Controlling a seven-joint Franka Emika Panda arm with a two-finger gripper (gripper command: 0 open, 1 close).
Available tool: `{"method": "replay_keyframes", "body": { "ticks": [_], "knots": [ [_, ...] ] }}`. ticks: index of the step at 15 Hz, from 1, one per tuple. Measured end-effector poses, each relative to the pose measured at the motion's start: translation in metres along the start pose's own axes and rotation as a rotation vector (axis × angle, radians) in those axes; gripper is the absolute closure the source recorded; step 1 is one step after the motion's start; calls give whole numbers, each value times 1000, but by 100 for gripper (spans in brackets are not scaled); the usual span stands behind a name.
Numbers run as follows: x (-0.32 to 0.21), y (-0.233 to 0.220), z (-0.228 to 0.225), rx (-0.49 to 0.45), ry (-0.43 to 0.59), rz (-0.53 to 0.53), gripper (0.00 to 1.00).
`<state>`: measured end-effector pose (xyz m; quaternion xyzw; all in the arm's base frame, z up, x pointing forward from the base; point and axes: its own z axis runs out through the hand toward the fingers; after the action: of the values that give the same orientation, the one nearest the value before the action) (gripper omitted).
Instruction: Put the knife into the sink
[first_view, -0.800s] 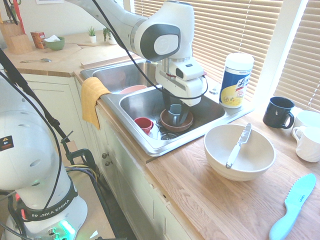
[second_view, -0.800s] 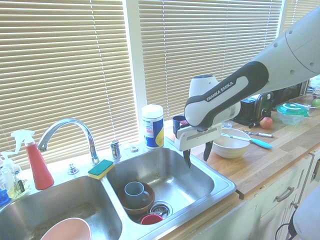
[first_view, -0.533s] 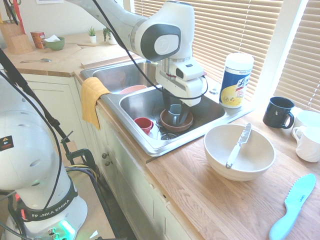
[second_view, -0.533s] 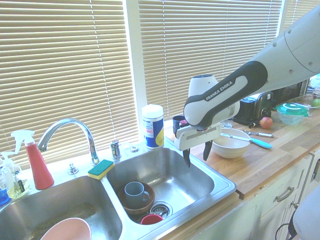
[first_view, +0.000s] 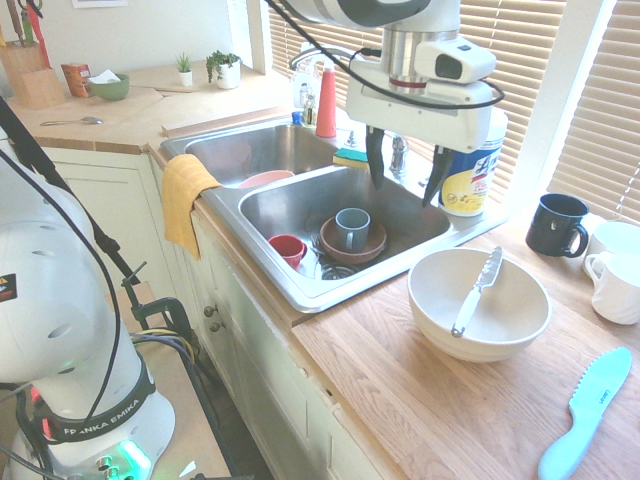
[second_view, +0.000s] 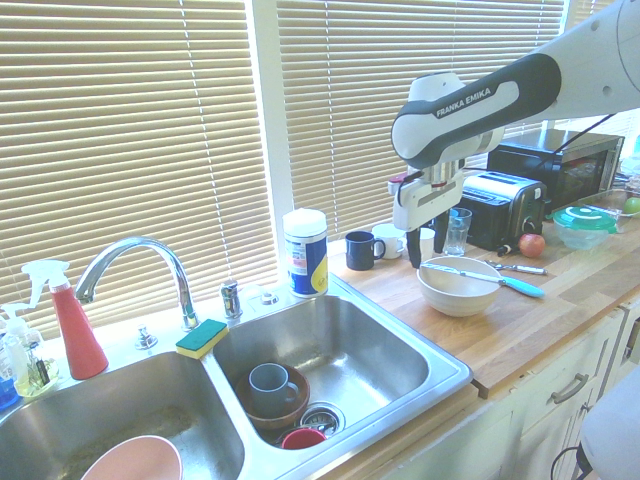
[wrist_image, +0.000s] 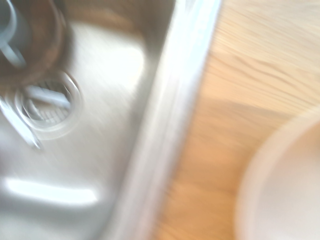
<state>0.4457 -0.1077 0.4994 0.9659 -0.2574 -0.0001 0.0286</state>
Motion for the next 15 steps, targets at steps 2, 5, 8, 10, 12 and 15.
{"method": "replay_keyframes", "body": {
  "ticks": [2, 5, 8, 10, 12, 15],
  "knots": [
    [17, 36, 0, -14, -24, -42, 0],
    [36, 74, 10, -28, -35, -36, 0],
    [55, 84, 35, -39, -19, 0, 0],
    [64, 80, 56, -41, -24, 21, 0],
    [71, 77, 73, -39, -32, 34, 0],
    [77, 77, 92, -46, -44, 39, 0]
  ]
}}
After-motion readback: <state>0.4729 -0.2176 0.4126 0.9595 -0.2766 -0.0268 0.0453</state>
